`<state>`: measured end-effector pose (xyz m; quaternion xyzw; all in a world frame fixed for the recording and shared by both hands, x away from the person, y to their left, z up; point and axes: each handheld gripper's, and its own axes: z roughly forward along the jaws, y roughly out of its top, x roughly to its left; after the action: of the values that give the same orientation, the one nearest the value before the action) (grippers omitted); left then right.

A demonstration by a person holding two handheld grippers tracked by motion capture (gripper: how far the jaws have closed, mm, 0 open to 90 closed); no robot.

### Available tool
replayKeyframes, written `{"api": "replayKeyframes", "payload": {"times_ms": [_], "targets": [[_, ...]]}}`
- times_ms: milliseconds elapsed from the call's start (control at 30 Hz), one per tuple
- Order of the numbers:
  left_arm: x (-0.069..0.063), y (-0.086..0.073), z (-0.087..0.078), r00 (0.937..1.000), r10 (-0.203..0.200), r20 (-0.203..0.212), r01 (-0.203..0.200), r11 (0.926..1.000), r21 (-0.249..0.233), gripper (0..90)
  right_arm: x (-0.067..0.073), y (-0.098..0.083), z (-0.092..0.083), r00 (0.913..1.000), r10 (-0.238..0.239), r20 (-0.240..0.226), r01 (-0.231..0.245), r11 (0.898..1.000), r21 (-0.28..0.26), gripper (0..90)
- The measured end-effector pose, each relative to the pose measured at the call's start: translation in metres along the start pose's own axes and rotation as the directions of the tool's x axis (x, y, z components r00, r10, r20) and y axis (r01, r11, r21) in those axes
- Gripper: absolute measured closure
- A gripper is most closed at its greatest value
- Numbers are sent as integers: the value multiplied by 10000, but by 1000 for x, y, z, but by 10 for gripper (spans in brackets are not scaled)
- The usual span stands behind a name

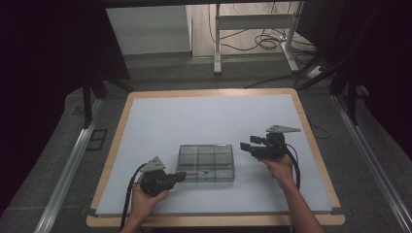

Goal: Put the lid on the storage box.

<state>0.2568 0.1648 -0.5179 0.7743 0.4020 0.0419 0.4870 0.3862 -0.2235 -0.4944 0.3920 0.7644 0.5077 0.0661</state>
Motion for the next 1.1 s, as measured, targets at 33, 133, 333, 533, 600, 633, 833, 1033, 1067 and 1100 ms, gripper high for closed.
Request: {"api": "replayKeyframes", "payload": {"times_ms": [33, 133, 333, 533, 600, 633, 833, 1033, 1067, 1100], "targets": [[0, 0, 0, 10000, 21, 14, -21, 10000, 18, 893, 0, -1, 0, 10000, 0, 6, 0, 10000, -15, 342], [-1, -3, -1, 10000, 55, 14, -56, 9999, 117, 893, -1, -2, 0, 10000, 30, 5, -30, 10000, -17, 343], [-1, -8, 1, 10000, 29, 35, -30, 9996, 289, 891, -1, -2, 0, 10000, -1, 13, 1, 10000, -66, 342], [-4, -12, -1, 9998, 129, 117, -134, 9990, 434, 887, -1, 0, -1, 10000, -62, 16, 62, 9999, -89, 342], [-6, -13, -1, 9997, 174, 144, -181, 9987, 483, 887, -1, 0, -1, 10000, -59, 23, 59, 9999, -82, 342], [-6, -14, -2, 9997, 193, 153, -200, 9986, 481, 886, -1, 0, -1, 10000, -47, 31, 47, 9999, -90, 342], [-6, -10, -10, 9997, 214, 116, -216, 9996, 177, 883, -1, 0, -2, 10000, -6, 26, 6, 10000, -82, 343], [2, -2, -18, 9996, 164, -236, -169, 9996, -220, 868, -1, 0, -2, 10000, -14, 18, 14, 10000, -50, 342], [5, 0, -20, 9993, 156, -326, -166, 9994, -307, 862, -1, 0, -2, 10000, -24, 22, 24, 10000, -58, 342], [8, 2, -21, 9992, 161, -366, -174, 9992, -349, 854, -1, 0, -2, 10000, -34, 28, 34, 10000, -78, 343]]}}
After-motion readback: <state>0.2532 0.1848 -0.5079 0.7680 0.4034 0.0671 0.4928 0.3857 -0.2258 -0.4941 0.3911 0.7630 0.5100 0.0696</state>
